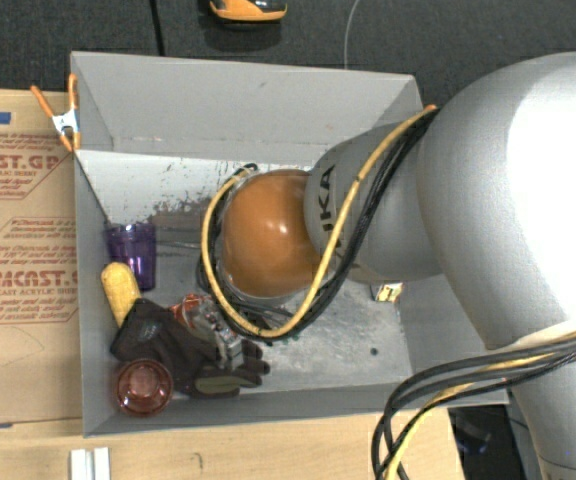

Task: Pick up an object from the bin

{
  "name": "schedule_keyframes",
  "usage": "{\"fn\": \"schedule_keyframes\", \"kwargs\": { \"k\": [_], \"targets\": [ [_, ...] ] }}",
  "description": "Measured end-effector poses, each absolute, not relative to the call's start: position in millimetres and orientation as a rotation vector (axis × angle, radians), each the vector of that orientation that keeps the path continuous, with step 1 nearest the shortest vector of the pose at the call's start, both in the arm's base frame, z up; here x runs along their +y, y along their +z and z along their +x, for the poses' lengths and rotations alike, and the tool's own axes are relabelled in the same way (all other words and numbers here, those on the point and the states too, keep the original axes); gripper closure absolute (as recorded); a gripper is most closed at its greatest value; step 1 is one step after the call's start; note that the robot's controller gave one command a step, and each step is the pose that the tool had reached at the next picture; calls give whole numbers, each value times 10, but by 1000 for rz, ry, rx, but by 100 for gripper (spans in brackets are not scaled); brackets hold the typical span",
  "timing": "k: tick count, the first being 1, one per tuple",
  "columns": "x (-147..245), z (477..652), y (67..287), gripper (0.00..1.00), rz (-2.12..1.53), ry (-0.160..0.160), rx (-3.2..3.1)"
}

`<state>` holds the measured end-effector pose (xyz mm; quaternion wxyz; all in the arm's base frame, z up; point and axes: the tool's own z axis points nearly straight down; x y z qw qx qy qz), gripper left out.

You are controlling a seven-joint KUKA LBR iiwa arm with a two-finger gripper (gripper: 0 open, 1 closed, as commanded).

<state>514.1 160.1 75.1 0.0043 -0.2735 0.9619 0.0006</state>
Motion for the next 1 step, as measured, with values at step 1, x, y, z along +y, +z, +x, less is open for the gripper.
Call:
{"fn": "schedule_keyframes", "kwargs": {
  "k": [1],
  "targets": [
    [1542,5254,968,100,-861,1,3021]
  ]
}}
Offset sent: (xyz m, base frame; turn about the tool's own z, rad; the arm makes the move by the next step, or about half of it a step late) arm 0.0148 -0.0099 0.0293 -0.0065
